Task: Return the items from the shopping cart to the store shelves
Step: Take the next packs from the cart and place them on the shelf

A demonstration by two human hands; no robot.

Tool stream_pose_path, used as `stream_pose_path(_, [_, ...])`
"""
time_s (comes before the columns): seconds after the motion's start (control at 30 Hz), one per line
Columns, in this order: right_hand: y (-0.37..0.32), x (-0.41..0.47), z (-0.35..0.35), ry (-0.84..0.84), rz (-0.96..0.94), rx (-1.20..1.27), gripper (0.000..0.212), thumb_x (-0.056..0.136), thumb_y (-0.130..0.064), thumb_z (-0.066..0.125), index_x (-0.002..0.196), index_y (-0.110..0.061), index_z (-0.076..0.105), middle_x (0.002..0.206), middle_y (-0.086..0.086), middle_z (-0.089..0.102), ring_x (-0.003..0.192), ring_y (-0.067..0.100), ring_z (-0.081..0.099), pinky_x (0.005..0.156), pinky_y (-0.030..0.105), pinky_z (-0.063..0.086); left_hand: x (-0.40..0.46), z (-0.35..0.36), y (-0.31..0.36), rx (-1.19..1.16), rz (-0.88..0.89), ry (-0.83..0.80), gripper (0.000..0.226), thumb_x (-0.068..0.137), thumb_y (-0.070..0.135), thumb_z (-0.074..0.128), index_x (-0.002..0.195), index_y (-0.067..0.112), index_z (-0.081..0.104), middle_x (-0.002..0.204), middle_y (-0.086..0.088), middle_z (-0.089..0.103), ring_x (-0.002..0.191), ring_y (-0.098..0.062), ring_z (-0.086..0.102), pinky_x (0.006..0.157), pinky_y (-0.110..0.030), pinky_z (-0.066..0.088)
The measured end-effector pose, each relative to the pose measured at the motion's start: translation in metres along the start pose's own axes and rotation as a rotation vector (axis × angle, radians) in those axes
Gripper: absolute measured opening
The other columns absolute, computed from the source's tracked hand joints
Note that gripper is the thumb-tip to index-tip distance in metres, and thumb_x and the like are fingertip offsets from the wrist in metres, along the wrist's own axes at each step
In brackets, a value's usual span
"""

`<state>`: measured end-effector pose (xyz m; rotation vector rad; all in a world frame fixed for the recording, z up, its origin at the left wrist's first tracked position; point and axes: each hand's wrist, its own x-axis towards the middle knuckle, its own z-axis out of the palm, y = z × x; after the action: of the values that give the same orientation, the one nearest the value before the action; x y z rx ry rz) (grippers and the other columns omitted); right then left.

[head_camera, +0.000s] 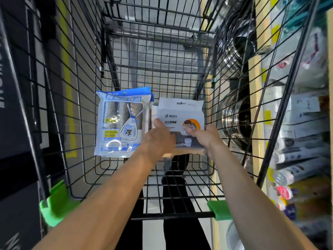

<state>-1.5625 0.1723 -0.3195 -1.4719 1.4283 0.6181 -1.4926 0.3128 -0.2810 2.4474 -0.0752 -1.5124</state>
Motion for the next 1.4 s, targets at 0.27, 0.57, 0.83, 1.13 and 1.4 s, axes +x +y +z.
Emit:
stream_pose_path(0.27, [0.01,0.0,0.005,0.036,-0.033,0.239,0.044,0.07,-0.031,0.079,0.106,-0.018,0.057,0.104,0.007,0.071,0.097,0.027,0.069,0.086,0.049,0.056,-0.002,-0.009,0.013,-0.442,0.05,0.279,0.065,0.085,0.03,0.065,0.134,0.002,0.033,0.119,-0.017,0.058,0.107,-0.035,0.059,0.092,-0.043,0.051])
stream_pose_path(0.57, [-0.018,-0.077,0.003,0.184,-0.287,0.58,0.034,0.078,-0.027,0.082,0.101,-0.02,0.059,0.104,0.006,0.072,0.095,0.024,0.071,0.086,0.049,0.058,-0.042,-0.092,0.016,-0.707,0.228,0.27,0.073,0.059,0.03,0.091,0.114,0.02,0.044,0.096,0.0,0.063,0.088,-0.022,0.067,0.075,-0.036,0.059])
stream_pose_path(0.83, [-0.032,-0.218,-0.034,0.313,-0.579,0.752,0.039,0.079,-0.027,0.082,0.108,-0.016,0.059,0.107,0.004,0.07,0.094,0.015,0.068,0.076,0.027,0.053,-0.153,-0.161,0.027,-0.662,0.561,-0.044,0.06,0.05,0.01,0.093,0.107,0.007,0.072,0.102,-0.009,0.077,0.096,-0.027,0.073,0.084,-0.042,0.06])
stream_pose_path(1.13, [0.085,-0.363,-0.148,0.704,-0.614,1.199,0.03,0.074,-0.019,0.085,0.096,-0.023,0.065,0.078,-0.007,0.074,0.074,0.009,0.067,0.07,0.026,0.052,-0.325,-0.086,0.136,-0.351,0.908,-0.27,0.064,0.058,0.014,0.093,0.116,0.015,0.067,0.106,0.0,0.077,0.098,-0.017,0.073,0.086,-0.035,0.058])
stream_pose_path(1.4, [0.282,-0.474,-0.236,0.866,-0.662,1.484,0.057,0.048,-0.037,0.096,0.095,-0.019,0.07,0.095,0.001,0.076,0.089,0.013,0.071,0.081,0.028,0.058,-0.456,0.1,0.197,-0.257,1.019,-0.633,0.077,0.045,0.032,0.091,0.116,0.01,0.07,0.109,-0.012,0.075,0.097,-0.03,0.073,0.079,-0.037,0.057])
